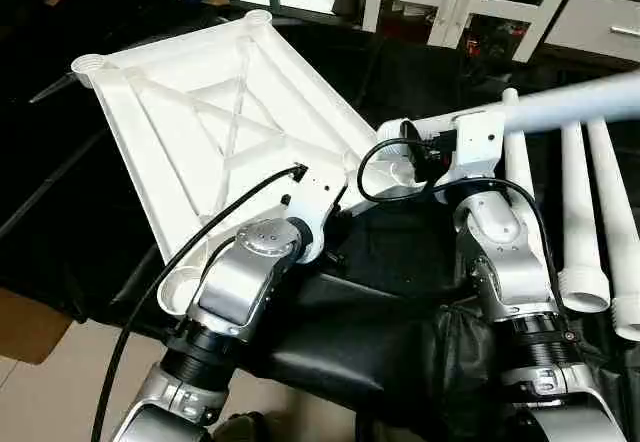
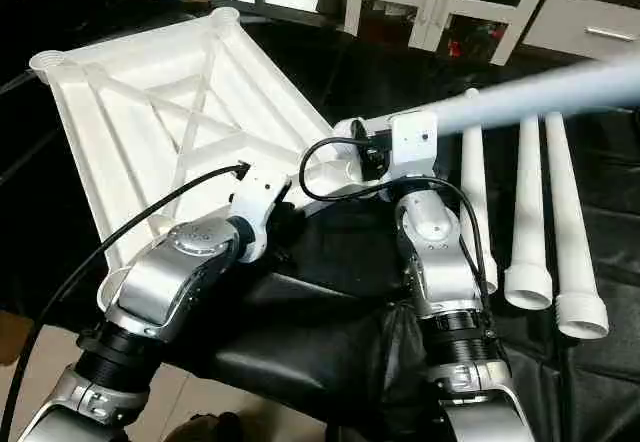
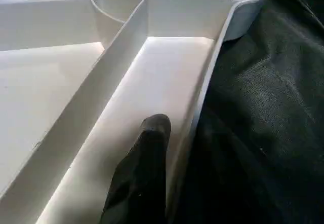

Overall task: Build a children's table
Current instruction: Insert table leg to table base

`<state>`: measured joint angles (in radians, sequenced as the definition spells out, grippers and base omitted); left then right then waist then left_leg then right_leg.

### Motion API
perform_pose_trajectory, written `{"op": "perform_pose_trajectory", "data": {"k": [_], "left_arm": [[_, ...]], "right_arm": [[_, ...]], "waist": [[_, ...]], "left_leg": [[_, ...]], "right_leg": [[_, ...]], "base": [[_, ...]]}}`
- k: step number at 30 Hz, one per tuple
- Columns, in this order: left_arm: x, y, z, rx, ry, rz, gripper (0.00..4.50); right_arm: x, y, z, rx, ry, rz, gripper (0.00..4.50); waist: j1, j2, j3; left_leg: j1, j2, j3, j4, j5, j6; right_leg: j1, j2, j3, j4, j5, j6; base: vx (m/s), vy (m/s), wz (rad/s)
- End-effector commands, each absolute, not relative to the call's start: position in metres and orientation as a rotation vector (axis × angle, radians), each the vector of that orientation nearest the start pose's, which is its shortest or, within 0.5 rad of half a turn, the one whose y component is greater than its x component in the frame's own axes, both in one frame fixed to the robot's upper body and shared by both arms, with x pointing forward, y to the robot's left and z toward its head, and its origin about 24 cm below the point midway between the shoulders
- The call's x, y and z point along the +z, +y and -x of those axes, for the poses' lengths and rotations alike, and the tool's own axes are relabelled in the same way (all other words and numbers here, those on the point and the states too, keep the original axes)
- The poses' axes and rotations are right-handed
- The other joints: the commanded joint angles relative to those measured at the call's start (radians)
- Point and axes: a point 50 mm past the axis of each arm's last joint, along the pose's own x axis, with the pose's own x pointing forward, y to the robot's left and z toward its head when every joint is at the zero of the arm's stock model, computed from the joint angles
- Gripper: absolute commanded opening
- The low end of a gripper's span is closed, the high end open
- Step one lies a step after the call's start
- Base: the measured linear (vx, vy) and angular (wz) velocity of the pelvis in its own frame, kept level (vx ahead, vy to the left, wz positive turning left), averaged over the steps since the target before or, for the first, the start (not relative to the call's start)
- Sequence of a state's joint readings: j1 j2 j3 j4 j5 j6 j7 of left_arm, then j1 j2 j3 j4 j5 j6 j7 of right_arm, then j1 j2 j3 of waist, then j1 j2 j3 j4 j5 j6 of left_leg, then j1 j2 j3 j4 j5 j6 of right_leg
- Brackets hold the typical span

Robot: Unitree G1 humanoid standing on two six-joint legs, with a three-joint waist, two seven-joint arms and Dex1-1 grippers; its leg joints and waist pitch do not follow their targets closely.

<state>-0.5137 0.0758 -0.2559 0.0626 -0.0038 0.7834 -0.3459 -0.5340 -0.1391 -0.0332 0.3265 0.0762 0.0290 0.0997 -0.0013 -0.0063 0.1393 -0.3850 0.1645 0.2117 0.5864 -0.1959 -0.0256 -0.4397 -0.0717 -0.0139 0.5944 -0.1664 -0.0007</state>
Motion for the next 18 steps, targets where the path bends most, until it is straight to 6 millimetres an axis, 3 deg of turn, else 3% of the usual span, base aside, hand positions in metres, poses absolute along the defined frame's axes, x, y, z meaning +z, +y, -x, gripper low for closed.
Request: {"op": "perform_pose_trajectory", "data": {"k": [1, 8, 13, 18], "left_arm": [[0.069, 0.07, -0.308, -0.595, 0.481, -0.225, 0.62], [0.069, 0.068, -0.307, -0.614, 0.476, -0.229, 0.62], [0.07, 0.067, -0.305, -0.66, 0.456, -0.251, 0.62], [0.069, 0.066, -0.301, -0.725, 0.429, -0.275, 0.62]], "right_arm": [[0.125, -0.149, -0.35, 0.15, -0.179, 0.061, 2.91], [0.128, -0.152, -0.348, 0.154, -0.188, 0.064, 2.43], [0.136, -0.153, -0.348, 0.189, -0.213, 0.07, 1.99], [0.142, -0.158, -0.345, 0.275, -0.207, 0.05, 1.86]], "waist": [[0.01, -0.01, -0.074], [0.011, -0.009, -0.077], [0.013, -0.009, -0.076], [0.018, -0.007, -0.076]], "left_leg": [[0.015, 0.051, -0.025, -0.053, -0.026, 0.157], [0.015, 0.051, -0.025, -0.051, 0.0, 0.171], [0.016, 0.051, -0.025, -0.051, -0.01, 0.171], [0.019, 0.055, -0.025, -0.052, -0.024, 0.164]], "right_leg": [[0.065, -0.054, 0.032, -0.044, 0.016, -0.302], [0.066, -0.053, 0.031, -0.039, 0.06, -0.312], [0.066, -0.054, 0.031, -0.04, 0.04, -0.309], [0.065, -0.055, 0.032, -0.041, 0.015, -0.306]], "base": [[0.0, 0.0, 0.0], [0.0, 0.0, 0.0], [0.0, 0.0, 0.0], [0.0, 0.0, 0.0]]}}
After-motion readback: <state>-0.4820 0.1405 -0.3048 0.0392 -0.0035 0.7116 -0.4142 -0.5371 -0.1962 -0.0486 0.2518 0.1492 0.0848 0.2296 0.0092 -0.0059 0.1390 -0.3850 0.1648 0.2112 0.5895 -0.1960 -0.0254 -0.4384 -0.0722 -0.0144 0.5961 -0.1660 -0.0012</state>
